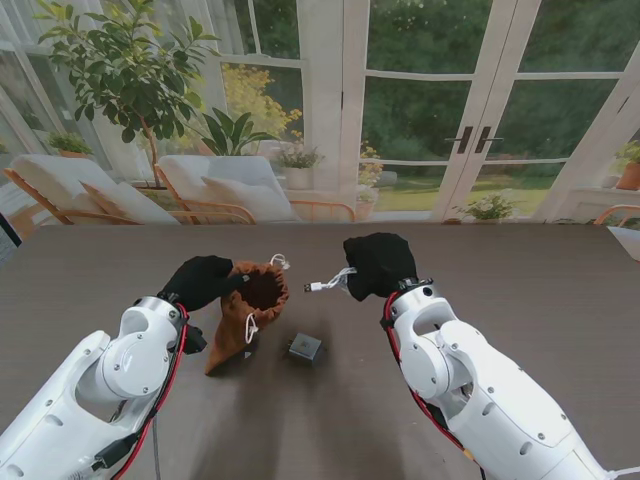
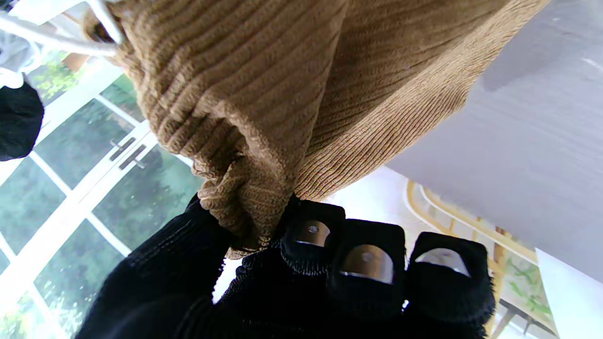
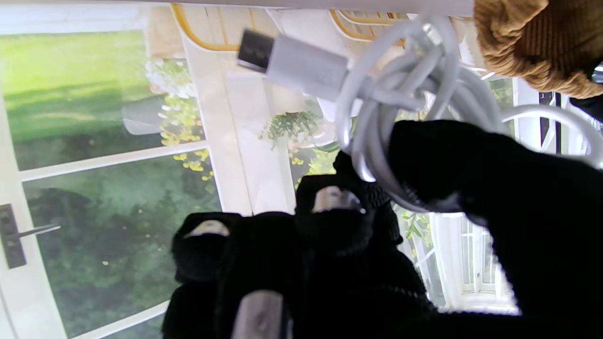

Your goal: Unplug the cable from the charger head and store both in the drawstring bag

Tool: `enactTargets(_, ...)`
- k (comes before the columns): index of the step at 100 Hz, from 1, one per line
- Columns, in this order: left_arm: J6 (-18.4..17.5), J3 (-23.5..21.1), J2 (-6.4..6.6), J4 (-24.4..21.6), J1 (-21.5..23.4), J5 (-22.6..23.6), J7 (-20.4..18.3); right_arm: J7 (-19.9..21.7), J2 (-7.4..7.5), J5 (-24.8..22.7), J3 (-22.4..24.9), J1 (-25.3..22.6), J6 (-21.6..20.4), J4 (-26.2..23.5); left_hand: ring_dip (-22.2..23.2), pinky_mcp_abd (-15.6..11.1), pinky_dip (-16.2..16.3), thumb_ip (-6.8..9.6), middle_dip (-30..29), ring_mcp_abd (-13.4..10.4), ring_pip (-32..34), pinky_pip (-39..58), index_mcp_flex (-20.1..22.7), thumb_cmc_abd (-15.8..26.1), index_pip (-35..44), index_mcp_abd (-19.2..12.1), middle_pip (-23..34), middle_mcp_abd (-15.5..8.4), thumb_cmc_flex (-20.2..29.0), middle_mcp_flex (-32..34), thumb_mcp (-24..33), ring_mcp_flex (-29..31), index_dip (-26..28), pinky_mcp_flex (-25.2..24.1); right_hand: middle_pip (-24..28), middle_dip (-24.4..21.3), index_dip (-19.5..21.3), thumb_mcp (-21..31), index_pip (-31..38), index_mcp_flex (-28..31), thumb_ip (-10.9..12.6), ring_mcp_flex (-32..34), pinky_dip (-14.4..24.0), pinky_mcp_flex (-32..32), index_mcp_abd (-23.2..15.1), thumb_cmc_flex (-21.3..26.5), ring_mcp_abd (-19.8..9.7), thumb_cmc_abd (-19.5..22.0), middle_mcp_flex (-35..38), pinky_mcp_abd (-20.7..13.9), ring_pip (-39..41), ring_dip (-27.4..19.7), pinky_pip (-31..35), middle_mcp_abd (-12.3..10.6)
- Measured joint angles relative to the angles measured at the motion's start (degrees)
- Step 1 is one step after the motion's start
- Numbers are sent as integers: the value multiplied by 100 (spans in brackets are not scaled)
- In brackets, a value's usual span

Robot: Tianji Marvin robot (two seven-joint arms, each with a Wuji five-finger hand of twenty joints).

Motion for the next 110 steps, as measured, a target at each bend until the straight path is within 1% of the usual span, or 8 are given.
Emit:
enactTargets(33,-41,186,-55,-103,-205,-474,96,-17,-43,-50,-98,-26,205,-352,1,0,3,-1,2,-3,4,-2,-2,1,3,0,7,-1,2,-1,-8,0,11,-2,-65,60,0,2,0,-18,-82,0,0,0,7,2,-5,73,0,-4,-1,0,1,0)
enactTargets(52,-134,297,-86,-64,-352,-532,120,-98,-70,-52,-198,-45,381,-549,1,0,5,-1,2,-4,4,-2,-3,1,3,0,7,-2,8,-1,-15,0,21,-3,-146,62,0,4,-1,-29,-204,0,0,0,9,2,-10,162,0,-9,-7,-15,2,0)
enactTargets(54,-145,303,-89,-64,-359,-532,129,-99,-72,-56,-221,-40,407,-567,1,0,5,-1,2,-4,4,-3,-3,1,4,0,8,-2,8,-1,-16,0,21,-4,-154,62,0,4,-2,-80,-281,0,0,0,11,2,-10,227,0,-9,-7,-23,2,0)
enactTargets(69,-188,307,-106,-105,-367,-608,147,-114,-111,-48,-390,42,696,-636,1,0,9,-1,2,-4,4,-5,-9,2,4,0,8,-2,9,-8,-17,-3,21,-28,-220,63,0,6,-2,-80,-357,0,0,0,12,11,-16,229,0,-13,-10,-26,2,-2)
enactTargets(80,-226,315,-110,-153,-368,-711,147,-86,-135,-63,-464,119,755,-643,1,0,14,-1,2,-8,4,-6,-52,14,15,4,19,-2,15,-40,-18,-15,30,-73,-253,64,0,6,-11,-84,-418,0,0,0,14,11,-19,288,0,-13,-12,-28,2,-2)
enactTargets(94,-262,414,-114,-146,-433,-965,148,-126,-167,-60,-553,188,962,-645,1,0,60,-1,16,-11,4,-9,-59,16,15,10,24,-2,56,-52,-76,-16,34,-76,-348,67,0,7,-27,-108,-486,0,0,0,14,12,-23,297,0,-14,-25,-73,2,-3)
enactTargets(100,-289,472,-124,-115,-481,-1041,168,-199,-202,58,-579,199,1057,-644,1,0,62,-1,18,-12,4,-10,-62,16,15,10,24,-2,56,-53,-77,-17,35,-76,-507,67,1,7,-27,-202,-732,0,0,0,17,16,-32,500,0,-14,-49,-83,3,-5)
enactTargets(110,-328,548,-149,-51,-555,-1110,173,-260,-248,134,-622,217,1112,-638,44,0,64,-1,63,-12,4,-12,-65,18,15,11,24,-2,57,-66,-78,-36,47,-87,-740,67,1,7,-27,-252,-887,0,0,0,17,16,-34,586,0,-14,-134,-168,3,-5)
